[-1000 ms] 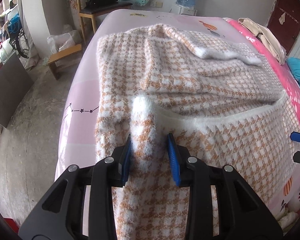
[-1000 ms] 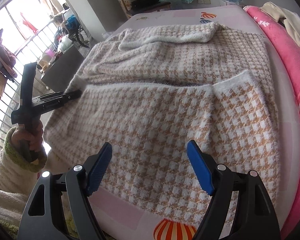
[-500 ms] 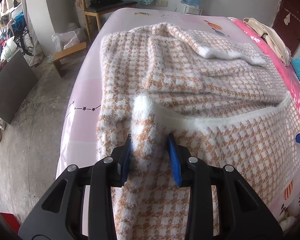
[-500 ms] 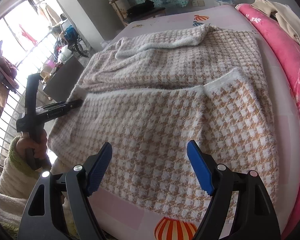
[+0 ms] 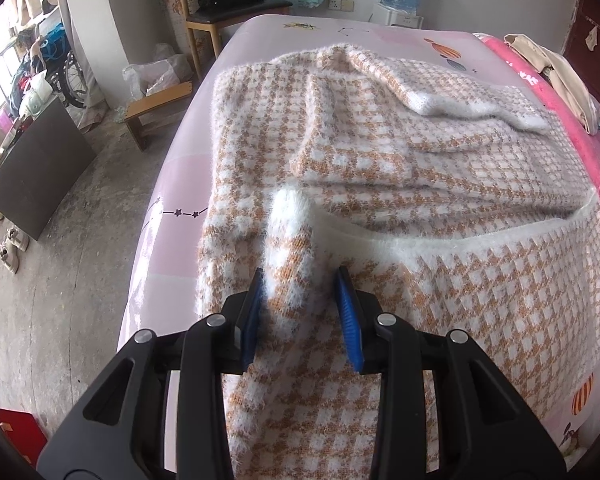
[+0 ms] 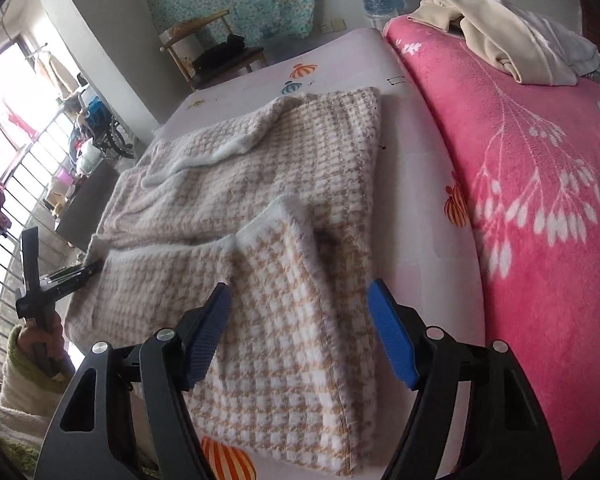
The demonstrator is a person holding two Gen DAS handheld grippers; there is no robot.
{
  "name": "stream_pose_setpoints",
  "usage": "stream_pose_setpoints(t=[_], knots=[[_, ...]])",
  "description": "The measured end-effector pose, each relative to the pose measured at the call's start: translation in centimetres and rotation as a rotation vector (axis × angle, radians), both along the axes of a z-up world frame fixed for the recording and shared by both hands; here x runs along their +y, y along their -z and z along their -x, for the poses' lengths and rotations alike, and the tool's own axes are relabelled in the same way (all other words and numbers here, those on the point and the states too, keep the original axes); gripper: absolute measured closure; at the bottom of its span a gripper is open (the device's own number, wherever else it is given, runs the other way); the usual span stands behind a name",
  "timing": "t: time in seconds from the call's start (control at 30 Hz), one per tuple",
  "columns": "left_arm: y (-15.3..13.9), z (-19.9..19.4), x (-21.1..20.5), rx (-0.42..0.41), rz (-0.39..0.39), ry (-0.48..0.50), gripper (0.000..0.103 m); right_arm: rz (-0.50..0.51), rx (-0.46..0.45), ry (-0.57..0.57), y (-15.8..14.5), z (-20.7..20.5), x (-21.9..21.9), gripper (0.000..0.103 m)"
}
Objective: Fold large clothes
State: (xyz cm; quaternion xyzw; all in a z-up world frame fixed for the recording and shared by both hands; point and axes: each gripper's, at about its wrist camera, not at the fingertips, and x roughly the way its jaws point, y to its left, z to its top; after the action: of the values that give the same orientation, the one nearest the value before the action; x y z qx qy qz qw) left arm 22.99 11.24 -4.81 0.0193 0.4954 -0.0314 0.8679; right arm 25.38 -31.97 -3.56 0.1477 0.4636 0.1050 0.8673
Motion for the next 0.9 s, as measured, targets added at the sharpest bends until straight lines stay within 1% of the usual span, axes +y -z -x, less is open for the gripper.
stream_pose_setpoints(t=[0.1,0.17,0.27,0.37,0.5,0.57,0.77,0.83,0.9], knots=[[0.0,0.0,-0.4,-0.002,-0.025,-0.008,0.07,-0.043,0.021,-0.031,1.1,-2.5,0.3,0.043],[0.0,0.0,-0.6,-0.004,-0.04,-0.01,0.07,-0.052,0.044,-0.035,2.0,-3.7,0.6,0.05],[0.0,-0.1,-0.9,-0.003,-0.052,-0.016,0.07,-0.087,0.1,-0.051,3.5,-4.7,0.7,0.056],[0.0,-0.1,-1.1,-0.002,-0.058,-0.022,0.069,-0.079,0.135,-0.059,3.9,-3.8,1.1,0.057],[-0.1,-0.1,-1.3,0.002,-0.052,-0.033,0.069,-0.076,0.175,-0.109,3.8,-2.4,1.9,0.057],[-0.1,-0.1,-1.3,0.0,-0.049,-0.035,0.069,-0.053,0.177,-0.117,3.9,-2.8,2.3,0.058],[0.0,0.0,-1.0,-0.004,-0.041,-0.035,0.069,-0.042,0.154,-0.075,4.2,-5.7,3.1,0.062],[0.0,0.0,-0.9,-0.005,-0.038,-0.033,0.069,-0.024,0.157,-0.074,4.0,-5.6,3.6,0.062],[0.0,0.0,-0.7,-0.006,-0.03,-0.032,0.069,-0.01,0.168,-0.081,3.9,-5.2,3.8,0.065]])
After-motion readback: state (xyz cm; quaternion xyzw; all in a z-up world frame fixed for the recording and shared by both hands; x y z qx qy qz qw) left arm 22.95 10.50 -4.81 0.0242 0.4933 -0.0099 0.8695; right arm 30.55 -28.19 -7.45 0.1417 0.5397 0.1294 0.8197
